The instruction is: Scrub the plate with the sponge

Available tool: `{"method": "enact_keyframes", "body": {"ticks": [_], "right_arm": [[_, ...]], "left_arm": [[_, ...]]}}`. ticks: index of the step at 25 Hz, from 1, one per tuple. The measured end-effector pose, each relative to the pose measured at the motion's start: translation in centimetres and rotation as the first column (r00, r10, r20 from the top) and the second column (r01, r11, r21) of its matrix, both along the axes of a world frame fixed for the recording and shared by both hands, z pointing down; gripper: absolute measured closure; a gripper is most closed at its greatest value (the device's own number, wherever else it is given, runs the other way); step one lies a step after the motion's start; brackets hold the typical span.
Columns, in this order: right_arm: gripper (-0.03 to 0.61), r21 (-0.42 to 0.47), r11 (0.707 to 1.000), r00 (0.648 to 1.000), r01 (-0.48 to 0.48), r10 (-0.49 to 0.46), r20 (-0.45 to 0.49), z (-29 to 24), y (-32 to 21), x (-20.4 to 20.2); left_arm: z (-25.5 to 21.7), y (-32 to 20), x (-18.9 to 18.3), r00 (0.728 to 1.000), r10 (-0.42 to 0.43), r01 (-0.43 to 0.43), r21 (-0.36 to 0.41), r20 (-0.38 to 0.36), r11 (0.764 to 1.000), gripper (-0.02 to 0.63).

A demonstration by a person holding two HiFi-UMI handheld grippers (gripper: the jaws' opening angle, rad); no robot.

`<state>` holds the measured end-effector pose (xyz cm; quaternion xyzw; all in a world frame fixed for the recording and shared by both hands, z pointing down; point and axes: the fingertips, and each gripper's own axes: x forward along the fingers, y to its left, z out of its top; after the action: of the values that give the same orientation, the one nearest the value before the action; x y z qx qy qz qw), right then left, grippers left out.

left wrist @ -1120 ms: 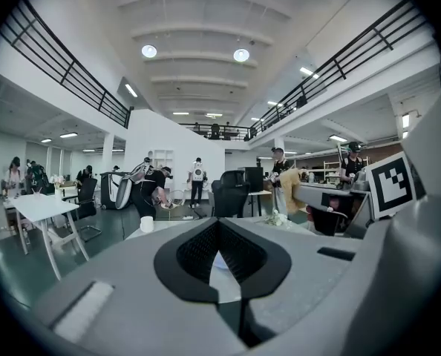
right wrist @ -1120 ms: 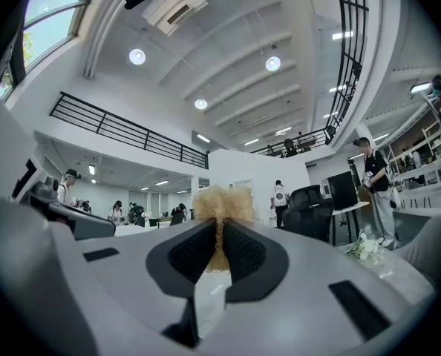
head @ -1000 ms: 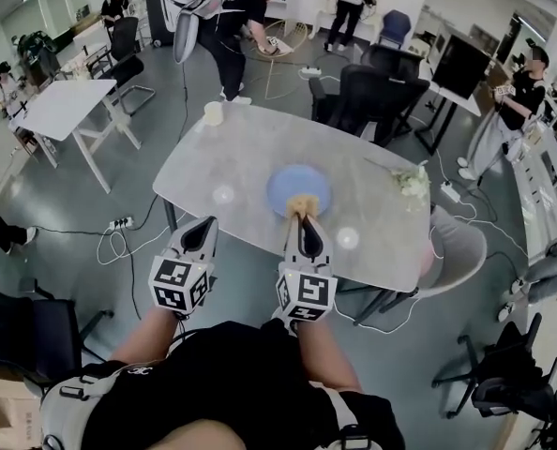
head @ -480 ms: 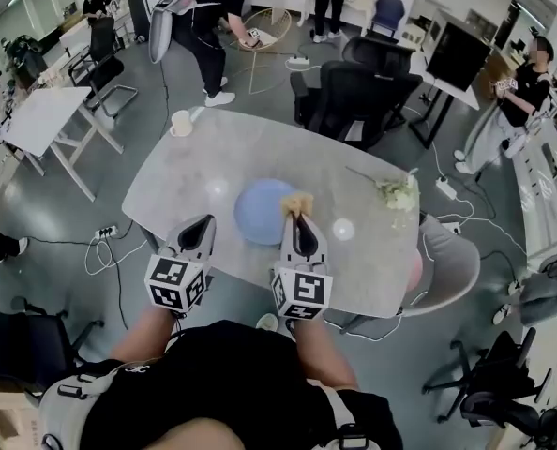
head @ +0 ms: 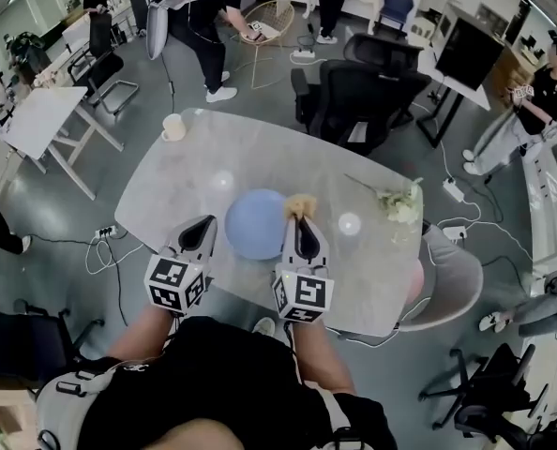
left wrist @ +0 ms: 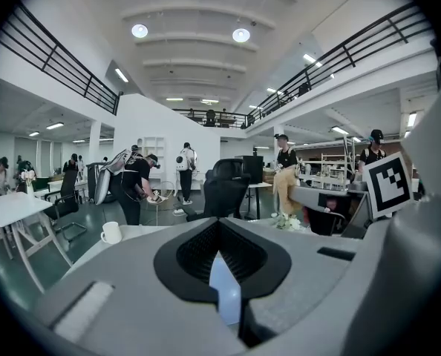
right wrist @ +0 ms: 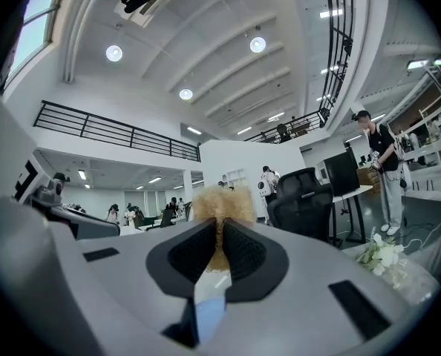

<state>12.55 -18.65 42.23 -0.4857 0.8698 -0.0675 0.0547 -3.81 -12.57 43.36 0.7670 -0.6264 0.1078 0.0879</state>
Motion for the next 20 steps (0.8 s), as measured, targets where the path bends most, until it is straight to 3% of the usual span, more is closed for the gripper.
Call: {"method": "enact_keyframes", "body": {"ticks": [7, 20], "right_arm": [[0.546, -0.019, 0.999, 0.999, -0.038, 0.037, -0.027, 0.9, -1.0, -0.8], [0.547, -0.008, 0.977, 0.975, -0.212, 0.211, -0.073, 0.3, -4.0, -3.6]], "left_arm": [[0.5, -2.1, -1.3, 0.999, 0.030, -0.030, 0.001, -0.011, 1.000, 0.615], [-0.5, -10.0, -6.6, 0.989, 0.147, -0.146, 0.059, -0.003, 0.987, 0.615]]}}
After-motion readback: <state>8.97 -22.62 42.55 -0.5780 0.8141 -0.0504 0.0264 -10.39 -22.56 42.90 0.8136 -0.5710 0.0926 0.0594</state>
